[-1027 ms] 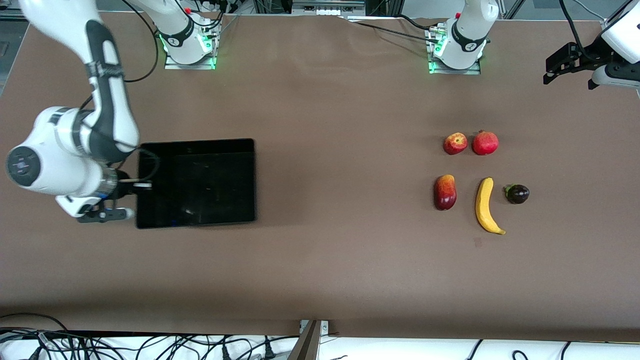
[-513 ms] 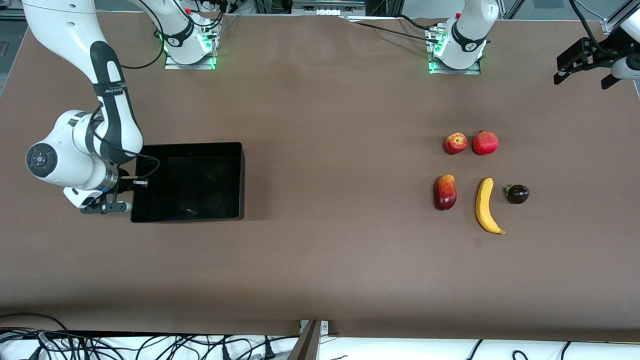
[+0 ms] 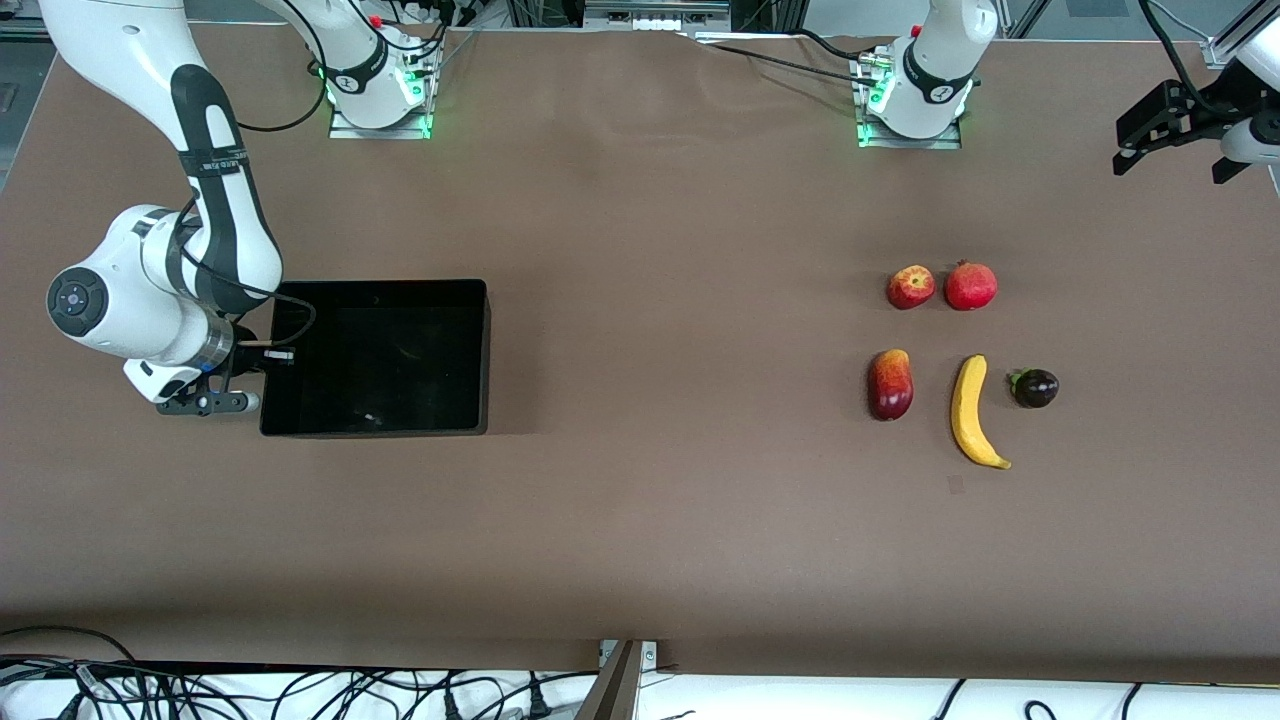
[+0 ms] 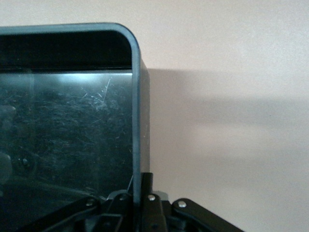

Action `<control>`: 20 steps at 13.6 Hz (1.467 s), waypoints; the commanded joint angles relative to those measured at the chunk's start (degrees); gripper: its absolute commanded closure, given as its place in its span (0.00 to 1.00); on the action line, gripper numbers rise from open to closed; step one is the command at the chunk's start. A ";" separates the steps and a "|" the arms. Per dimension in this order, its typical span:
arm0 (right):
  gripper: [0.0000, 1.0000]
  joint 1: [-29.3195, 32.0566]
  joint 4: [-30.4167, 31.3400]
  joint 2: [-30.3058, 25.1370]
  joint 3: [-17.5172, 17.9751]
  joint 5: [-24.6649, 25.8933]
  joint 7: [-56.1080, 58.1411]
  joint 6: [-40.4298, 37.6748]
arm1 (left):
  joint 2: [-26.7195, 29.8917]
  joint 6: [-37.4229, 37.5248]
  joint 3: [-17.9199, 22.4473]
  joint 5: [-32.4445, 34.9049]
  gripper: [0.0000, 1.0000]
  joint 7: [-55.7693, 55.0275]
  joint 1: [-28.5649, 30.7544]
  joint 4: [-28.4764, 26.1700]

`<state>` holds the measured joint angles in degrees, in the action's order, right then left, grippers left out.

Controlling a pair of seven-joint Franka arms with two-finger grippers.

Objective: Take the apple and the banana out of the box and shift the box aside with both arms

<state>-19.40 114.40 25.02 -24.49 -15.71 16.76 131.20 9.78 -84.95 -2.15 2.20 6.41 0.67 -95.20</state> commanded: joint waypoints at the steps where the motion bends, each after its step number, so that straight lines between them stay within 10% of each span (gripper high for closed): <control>1: 0.13 0.16 0.22 -2.25 -0.03 -0.99 0.29 0.11 | -0.99 0.84 -0.31 1.67 0.00 0.27 -0.50 2.12; 2: 0.00 0.16 -0.48 -2.78 -0.12 -0.99 -0.93 -1.46 | -1.08 0.67 -0.31 1.67 0.00 0.19 -0.50 2.12; 12: 0.00 -1.60 -27.97 -2.96 -2.49 11.22 -9.38 -37.66 | -1.78 -0.21 -0.14 1.58 0.00 0.18 -0.06 2.12; 20: 0.00 -6.87 -36.26 -4.18 -1.44 13.25 -9.73 -48.58 | -1.69 -0.04 0.21 1.58 0.00 0.27 0.29 2.12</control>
<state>-24.72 79.65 21.61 -26.43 -3.75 8.46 84.33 8.79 -85.55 -1.92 2.22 6.41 1.02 -94.67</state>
